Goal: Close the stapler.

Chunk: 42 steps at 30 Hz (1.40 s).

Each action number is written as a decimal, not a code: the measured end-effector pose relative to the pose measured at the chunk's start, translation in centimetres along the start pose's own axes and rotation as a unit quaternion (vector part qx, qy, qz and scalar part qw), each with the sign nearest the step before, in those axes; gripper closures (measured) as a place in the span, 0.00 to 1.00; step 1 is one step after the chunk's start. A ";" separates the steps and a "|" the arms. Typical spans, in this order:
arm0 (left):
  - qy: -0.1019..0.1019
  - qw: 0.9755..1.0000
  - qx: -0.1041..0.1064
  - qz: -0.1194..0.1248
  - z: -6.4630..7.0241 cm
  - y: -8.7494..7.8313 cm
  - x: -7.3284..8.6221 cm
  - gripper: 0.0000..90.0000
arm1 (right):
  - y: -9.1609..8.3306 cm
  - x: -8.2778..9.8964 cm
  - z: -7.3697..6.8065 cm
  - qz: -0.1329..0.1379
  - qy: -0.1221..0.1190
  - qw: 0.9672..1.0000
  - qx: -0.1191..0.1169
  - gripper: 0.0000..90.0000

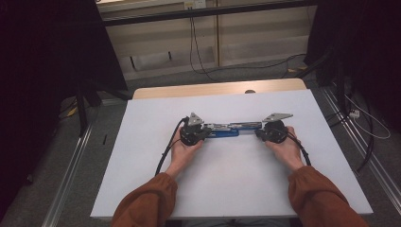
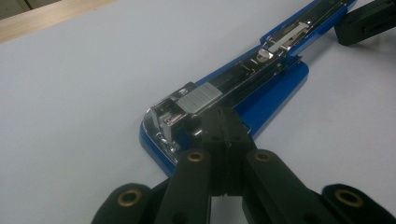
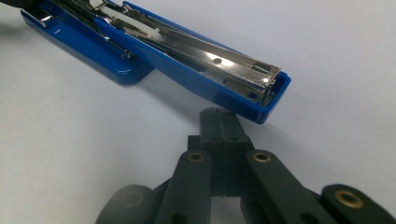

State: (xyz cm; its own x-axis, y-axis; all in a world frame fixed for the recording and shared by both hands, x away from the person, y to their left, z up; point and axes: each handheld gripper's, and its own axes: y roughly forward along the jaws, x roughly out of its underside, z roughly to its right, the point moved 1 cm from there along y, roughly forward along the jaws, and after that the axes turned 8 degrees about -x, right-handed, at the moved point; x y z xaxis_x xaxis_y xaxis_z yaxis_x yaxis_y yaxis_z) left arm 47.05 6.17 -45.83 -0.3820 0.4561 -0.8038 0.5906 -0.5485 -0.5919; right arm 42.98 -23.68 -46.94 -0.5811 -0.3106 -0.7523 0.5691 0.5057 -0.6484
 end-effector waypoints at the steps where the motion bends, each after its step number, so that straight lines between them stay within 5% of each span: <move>1: 0.002 1.000 -0.001 0.000 0.0 0.0 0.0 1.00 | 0.0 0.0 0.0 0.001 0.000 1.000 0.001 1.00; 31: -0.003 1.000 -0.004 0.001 0.1 0.0 0.0 1.00 | 0.3 -0.3 0.0 0.016 -0.008 1.000 0.004 1.00; 42: -0.005 1.000 -0.002 0.001 0.0 0.0 0.1 1.00 | 0.0 -0.6 -0.2 0.052 -0.008 0.999 -0.001 1.00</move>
State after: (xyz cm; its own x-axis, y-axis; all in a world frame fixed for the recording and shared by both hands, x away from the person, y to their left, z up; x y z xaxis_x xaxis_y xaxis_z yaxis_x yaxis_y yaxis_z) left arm 46.98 6.18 -45.88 -0.3881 0.4476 -0.8056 0.5944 -0.5464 -0.5900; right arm 43.18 -23.30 -46.39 -0.5085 -0.2693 -0.8179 0.6255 0.5373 -0.5658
